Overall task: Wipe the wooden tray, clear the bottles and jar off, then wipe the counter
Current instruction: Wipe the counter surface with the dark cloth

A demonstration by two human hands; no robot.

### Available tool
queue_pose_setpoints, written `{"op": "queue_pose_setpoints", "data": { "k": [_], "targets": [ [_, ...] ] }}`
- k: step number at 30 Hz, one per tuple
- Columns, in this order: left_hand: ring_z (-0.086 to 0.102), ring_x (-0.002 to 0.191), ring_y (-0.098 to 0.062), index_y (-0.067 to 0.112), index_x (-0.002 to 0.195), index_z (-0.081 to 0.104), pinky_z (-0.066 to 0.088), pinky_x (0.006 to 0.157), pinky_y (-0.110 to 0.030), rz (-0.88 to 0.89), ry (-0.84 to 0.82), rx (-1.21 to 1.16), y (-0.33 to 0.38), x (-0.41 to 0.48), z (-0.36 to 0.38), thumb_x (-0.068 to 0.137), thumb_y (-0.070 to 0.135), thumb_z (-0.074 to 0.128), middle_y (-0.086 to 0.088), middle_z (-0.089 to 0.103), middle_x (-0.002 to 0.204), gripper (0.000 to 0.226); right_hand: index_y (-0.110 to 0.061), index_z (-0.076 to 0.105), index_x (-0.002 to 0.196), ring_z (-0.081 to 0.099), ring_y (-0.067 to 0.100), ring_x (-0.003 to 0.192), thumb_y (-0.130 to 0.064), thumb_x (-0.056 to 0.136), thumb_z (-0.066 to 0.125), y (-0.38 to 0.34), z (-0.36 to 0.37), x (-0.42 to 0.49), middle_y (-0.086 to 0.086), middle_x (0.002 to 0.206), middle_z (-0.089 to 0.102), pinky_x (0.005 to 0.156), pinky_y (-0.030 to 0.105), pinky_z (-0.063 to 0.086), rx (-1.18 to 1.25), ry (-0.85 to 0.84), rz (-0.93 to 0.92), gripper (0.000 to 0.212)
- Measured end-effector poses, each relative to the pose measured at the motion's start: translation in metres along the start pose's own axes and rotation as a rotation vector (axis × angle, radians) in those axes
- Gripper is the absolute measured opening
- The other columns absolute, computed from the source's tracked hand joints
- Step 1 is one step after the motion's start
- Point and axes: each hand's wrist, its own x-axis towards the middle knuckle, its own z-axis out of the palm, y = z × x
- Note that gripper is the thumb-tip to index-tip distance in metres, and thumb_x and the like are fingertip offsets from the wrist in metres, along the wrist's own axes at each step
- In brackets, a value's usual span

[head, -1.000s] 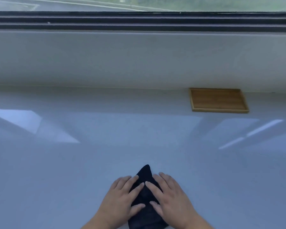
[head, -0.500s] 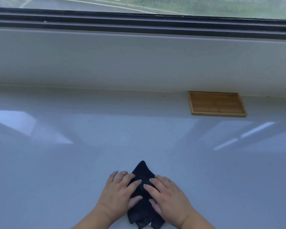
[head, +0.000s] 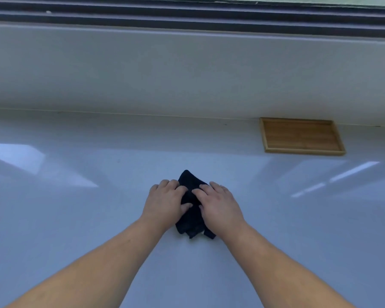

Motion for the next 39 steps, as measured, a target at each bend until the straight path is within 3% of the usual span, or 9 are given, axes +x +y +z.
{"op": "queue_pose_setpoints", "data": {
  "k": [4,7,12,15,19,23,28,32,39],
  "targets": [
    [0.048,0.122,-0.019,0.032,0.126,0.062,0.039,0.096,-0.036,-0.024,-0.034,-0.060,0.000,0.006,-0.003,0.089,0.058,0.060,0.008,0.059,0.126,0.046,-0.019,0.052,0.142,0.055,0.029,0.117,-0.017,0.092,0.058,-0.001,-0.002,-0.001,-0.001,0.131,0.063,0.097,0.040,0.045,-0.010,0.005,0.019,0.050],
    [0.051,0.116,-0.017,0.030,0.116,0.063,0.039,0.094,-0.034,0.013,-0.031,-0.123,0.002,0.008,-0.014,0.089,0.044,0.060,0.010,0.064,0.118,0.031,-0.020,0.058,0.121,0.051,0.026,0.108,-0.015,0.088,0.055,-0.003,-0.013,0.005,-0.001,0.116,0.061,0.091,0.036,0.042,0.009,-0.005,0.029,0.034],
    [0.064,0.076,-0.006,0.039,0.091,0.059,0.052,0.063,-0.029,-0.174,0.014,-0.746,0.005,0.005,-0.054,0.073,0.046,0.062,0.015,0.069,0.082,0.019,-0.031,0.058,0.085,0.062,0.003,0.078,-0.021,0.073,0.063,0.003,-0.066,0.011,-0.013,0.085,0.068,0.063,0.022,0.051,0.957,-0.006,0.403,0.017],
    [0.073,0.074,-0.010,0.038,0.090,0.066,0.058,0.062,-0.030,-0.289,-0.030,-1.151,0.006,0.012,-0.067,0.075,0.045,0.072,0.011,0.075,0.083,0.017,-0.032,0.060,0.095,0.071,0.007,0.073,-0.028,0.081,0.071,0.009,-0.079,0.017,-0.007,0.088,0.075,0.062,0.027,0.055,1.188,0.003,0.491,0.018],
    [0.074,0.076,-0.011,0.034,0.100,0.066,0.062,0.071,-0.037,-0.442,-0.090,-1.205,0.000,0.022,-0.051,0.081,0.039,0.075,0.005,0.075,0.090,0.021,-0.034,0.054,0.119,0.077,0.018,0.085,-0.034,0.087,0.074,0.010,-0.062,0.024,0.001,0.108,0.074,0.078,0.042,0.063,1.271,-0.108,0.657,0.037],
    [0.068,0.084,-0.012,0.033,0.120,0.054,0.058,0.072,-0.037,-0.472,-0.160,-0.878,-0.010,0.019,-0.024,0.085,0.034,0.069,0.009,0.063,0.106,0.038,-0.031,0.046,0.135,0.070,0.015,0.089,-0.020,0.089,0.063,0.012,-0.036,0.016,-0.004,0.113,0.066,0.073,0.032,0.059,0.922,-0.154,0.625,0.050],
    [0.055,0.106,-0.019,0.026,0.131,0.053,0.052,0.074,-0.034,-0.226,0.077,-0.357,-0.010,0.002,-0.008,0.087,0.040,0.068,0.003,0.051,0.129,0.049,-0.019,0.048,0.139,0.056,0.028,0.103,-0.017,0.085,0.069,0.003,-0.012,0.000,0.006,0.122,0.057,0.084,0.039,0.052,0.192,0.221,0.290,0.058],
    [0.050,0.111,-0.020,0.026,0.128,0.060,0.050,0.084,-0.035,-0.066,-0.011,-0.156,-0.009,-0.002,-0.004,0.093,0.044,0.056,0.004,0.056,0.125,0.039,-0.017,0.066,0.118,0.057,0.028,0.084,-0.012,0.081,0.073,0.000,-0.001,-0.011,0.006,0.106,0.062,0.071,0.040,0.055,0.073,0.232,0.163,0.038],
    [0.049,0.113,-0.019,0.028,0.130,0.059,0.049,0.086,-0.034,-0.089,-0.052,-0.123,-0.006,-0.001,-0.003,0.094,0.045,0.051,0.006,0.057,0.126,0.041,-0.016,0.071,0.105,0.058,0.027,0.077,-0.010,0.075,0.078,-0.001,0.001,-0.009,0.005,0.100,0.065,0.063,0.036,0.053,0.020,0.191,0.162,0.031]
  ]
}}
